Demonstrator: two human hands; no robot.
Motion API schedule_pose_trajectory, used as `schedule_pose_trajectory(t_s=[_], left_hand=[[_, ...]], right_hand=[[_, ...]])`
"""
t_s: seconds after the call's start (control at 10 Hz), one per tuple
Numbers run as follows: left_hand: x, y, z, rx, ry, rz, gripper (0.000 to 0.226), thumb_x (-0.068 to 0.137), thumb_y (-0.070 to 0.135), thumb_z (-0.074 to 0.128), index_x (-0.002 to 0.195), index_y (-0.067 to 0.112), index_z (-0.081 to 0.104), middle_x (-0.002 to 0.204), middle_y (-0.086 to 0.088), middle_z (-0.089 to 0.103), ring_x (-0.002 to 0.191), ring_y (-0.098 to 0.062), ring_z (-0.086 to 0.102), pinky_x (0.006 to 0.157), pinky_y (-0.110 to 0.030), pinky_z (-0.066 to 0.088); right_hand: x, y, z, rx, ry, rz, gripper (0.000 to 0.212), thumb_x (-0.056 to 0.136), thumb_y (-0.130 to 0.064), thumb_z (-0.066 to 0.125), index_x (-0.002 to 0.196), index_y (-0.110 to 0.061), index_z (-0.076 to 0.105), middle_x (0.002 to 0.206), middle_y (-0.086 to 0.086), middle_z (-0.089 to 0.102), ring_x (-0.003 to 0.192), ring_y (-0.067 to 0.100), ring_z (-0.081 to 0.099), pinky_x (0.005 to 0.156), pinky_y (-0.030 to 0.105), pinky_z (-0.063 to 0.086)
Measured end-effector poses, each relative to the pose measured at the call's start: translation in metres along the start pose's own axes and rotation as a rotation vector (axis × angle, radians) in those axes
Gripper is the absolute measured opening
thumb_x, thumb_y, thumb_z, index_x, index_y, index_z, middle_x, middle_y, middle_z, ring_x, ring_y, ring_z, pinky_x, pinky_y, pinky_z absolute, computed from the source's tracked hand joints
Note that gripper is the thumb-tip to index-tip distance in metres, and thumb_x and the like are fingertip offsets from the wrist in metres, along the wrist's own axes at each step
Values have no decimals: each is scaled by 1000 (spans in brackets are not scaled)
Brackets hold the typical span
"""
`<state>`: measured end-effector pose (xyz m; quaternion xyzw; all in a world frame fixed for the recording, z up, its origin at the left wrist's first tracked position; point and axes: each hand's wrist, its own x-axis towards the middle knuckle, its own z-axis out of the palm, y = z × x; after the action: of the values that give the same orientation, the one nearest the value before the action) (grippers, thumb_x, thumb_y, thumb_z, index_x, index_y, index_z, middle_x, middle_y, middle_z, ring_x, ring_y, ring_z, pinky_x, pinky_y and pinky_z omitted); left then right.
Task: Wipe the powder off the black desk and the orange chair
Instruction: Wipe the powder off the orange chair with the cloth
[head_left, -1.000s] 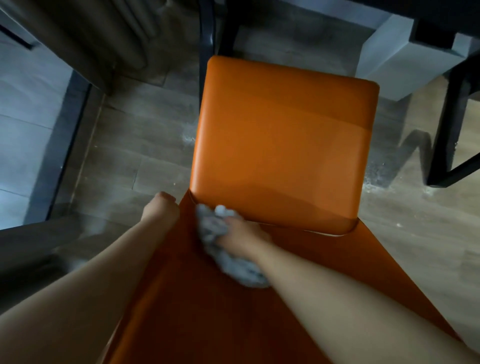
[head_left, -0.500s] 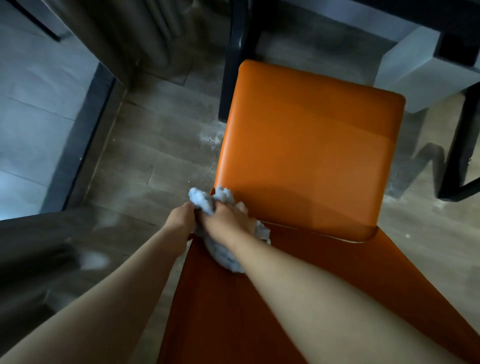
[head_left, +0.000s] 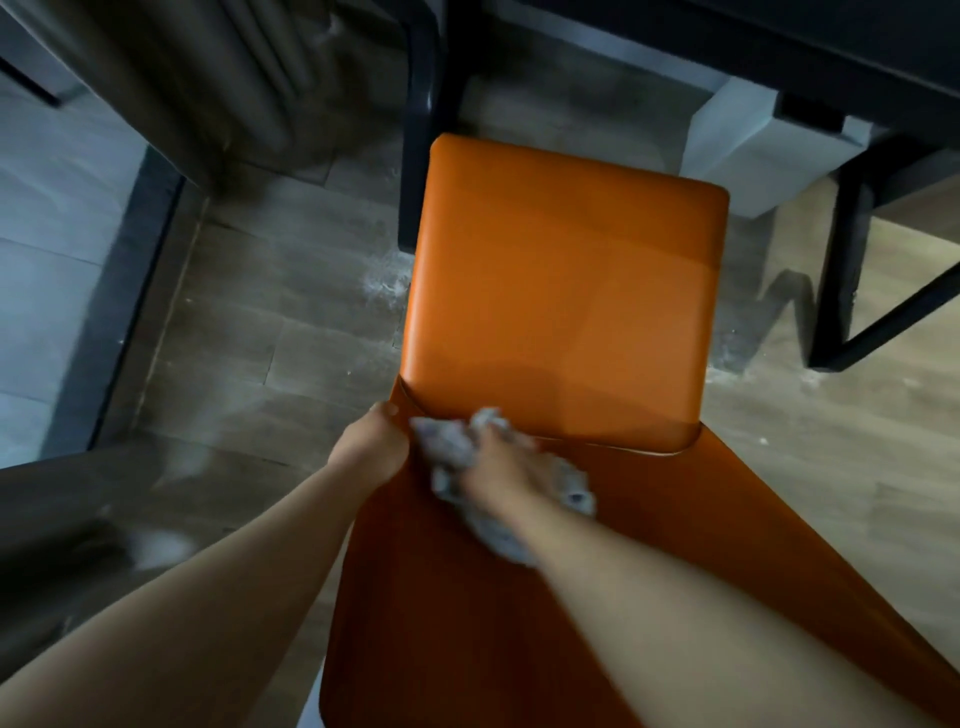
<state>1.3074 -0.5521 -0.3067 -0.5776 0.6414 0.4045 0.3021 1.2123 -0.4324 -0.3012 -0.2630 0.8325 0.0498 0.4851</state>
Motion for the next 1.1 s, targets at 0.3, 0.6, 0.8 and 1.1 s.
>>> schedule_pose_trajectory(t_s=[0.3,0.6,0.8,1.1], left_hand=[[-28,4,2,228,-111,89,58,88,7,35,145,19,32,147,-12,35,133,-29,37,105,-38,35],[-49,13,13,299,40,77,43,87,12,37,128,19,50,136,-10,48,123,-29,47,97,-43,44],[-54,12,12,307,88,81,48,87,8,35,130,23,50,129,-9,56,114,-27,55,90,-37,48],[-63,10,14,353,90,148,57,84,6,36,137,27,43,142,-4,44,127,-26,44,98,-39,43]], right_hand=[[-15,155,-67,-225,112,363,45,91,-53,38,125,-25,46,130,7,50,122,29,46,102,36,32],[-27,41,-9,-124,35,-97,56,81,-50,54,130,-28,39,130,6,48,120,29,46,89,42,35],[-37,96,-39,-210,40,-63,41,92,-42,45,132,-34,38,136,1,48,123,30,48,94,39,38],[-33,161,-70,-111,147,323,51,92,-32,50,138,-13,40,142,17,38,129,34,37,99,24,40]])
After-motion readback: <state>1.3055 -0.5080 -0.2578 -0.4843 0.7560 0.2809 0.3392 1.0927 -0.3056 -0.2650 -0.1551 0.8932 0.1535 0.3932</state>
